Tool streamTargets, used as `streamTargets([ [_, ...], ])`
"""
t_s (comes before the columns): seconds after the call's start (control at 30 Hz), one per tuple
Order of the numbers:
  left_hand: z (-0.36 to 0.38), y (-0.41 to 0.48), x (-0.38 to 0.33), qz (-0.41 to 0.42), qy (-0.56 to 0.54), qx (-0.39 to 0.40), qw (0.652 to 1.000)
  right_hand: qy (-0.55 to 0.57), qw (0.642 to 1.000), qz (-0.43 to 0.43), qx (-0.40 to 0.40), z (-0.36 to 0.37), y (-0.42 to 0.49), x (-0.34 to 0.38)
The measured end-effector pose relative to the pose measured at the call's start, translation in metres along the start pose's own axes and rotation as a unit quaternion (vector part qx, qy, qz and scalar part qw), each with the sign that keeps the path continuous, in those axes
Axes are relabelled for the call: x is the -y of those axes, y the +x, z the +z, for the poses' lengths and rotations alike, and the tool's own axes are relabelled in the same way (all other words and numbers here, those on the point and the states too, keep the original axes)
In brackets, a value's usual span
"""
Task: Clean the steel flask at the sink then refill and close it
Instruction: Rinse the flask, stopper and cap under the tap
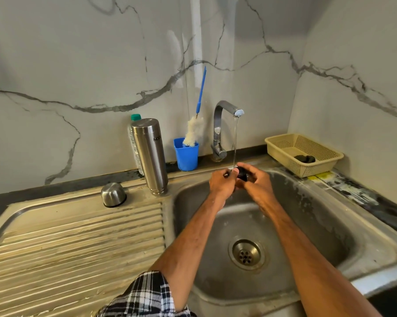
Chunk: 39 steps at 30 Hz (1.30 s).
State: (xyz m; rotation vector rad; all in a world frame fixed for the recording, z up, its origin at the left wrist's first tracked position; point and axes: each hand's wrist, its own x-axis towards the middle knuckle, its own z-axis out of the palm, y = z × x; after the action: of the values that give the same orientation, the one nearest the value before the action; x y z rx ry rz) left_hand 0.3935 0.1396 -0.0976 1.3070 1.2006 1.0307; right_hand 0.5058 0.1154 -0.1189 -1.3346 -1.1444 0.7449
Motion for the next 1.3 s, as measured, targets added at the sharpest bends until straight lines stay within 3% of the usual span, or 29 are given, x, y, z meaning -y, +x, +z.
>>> streamTargets([
  [0.2, -0.001, 0.002, -0.003, -0.029, -0.095, 0.019, 0.995, -0.009, 0.999, -0.031, -0.031, -0.006, -0.003, 0.005],
  [0.5, 0.000, 0.004, -0.002, 0.025, -0.003, -0.007, 1.000, -0.026, 0.999, -0.045, -0.013, -0.003, 0.000, -0.001],
  [0.73, 0.002, 0.004, 0.001, 0.143, 0.078, -0.056, 0.985, -0.054, 0.996, -0.075, 0.017, 0.003, -0.005, -0.003],
  [0.97, -0.004, 0.009, -0.006, 0.152, 0.108, -0.041, 0.982, 0.051, 0.997, 0.011, 0.063, 0.002, -0.006, 0.000],
  [1.13, -0.014, 0.007, -0.003, 0.248, 0.215, 0.006, 0.945, 0.085, 0.994, 0.037, 0.066, 0.003, -0.008, -0.001],
  [1.3, -0.014, 0.007, -0.002, 0.258, 0.258, -0.017, 0.931, 0.070, 0.995, 0.048, 0.046, 0.006, -0.006, -0.004],
])
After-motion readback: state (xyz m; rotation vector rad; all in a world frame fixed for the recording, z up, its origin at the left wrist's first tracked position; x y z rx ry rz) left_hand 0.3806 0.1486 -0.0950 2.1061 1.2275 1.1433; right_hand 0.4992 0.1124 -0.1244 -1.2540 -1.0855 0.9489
